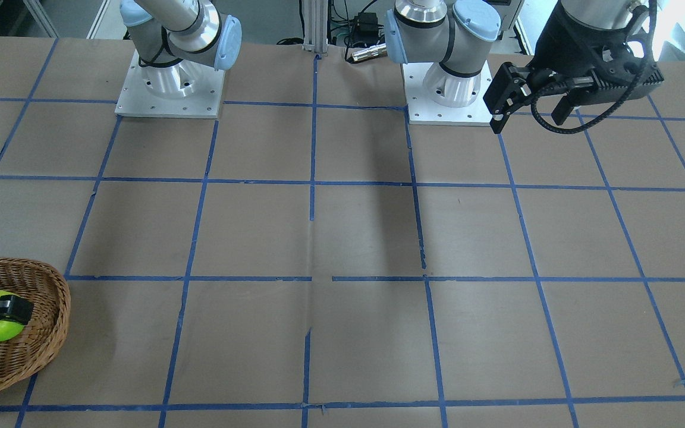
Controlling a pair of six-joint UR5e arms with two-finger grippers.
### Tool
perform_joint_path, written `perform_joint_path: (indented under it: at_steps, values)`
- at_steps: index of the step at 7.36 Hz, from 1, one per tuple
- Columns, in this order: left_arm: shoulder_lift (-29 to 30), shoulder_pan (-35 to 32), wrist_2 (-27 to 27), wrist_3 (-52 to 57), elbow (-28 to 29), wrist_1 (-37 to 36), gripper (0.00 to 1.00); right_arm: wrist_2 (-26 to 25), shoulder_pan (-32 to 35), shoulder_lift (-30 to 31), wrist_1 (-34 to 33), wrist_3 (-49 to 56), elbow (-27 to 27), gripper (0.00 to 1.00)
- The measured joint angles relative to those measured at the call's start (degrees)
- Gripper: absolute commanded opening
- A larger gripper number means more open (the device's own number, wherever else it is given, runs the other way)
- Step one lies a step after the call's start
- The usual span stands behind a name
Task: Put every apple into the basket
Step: 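Open the right gripper to drop the green apple into the basket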
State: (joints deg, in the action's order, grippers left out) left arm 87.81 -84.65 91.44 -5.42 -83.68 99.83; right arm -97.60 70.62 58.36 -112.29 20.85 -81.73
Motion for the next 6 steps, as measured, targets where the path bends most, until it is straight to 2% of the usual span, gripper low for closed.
perform_joint_path:
  at_steps: [1,4,6]
  values:
    - [0.1,-0.1,-0.1,-0.8,0.2,1.6,1.00,0.0,-0.1,-0.7,-0.1,-0.1,-0.2,1.00]
    - [0.3,-0.3,-0.3,-1.1,0.2,2.4,1.00,0.1,0.0,1.0,4.2,-0.1,0.0,1.00]
    - [0.7,-0.3,-0.4,-0.1,0.5,1.7,1.00,1.1,1.7,8.4,13.0,-1.0,0.1,1.00]
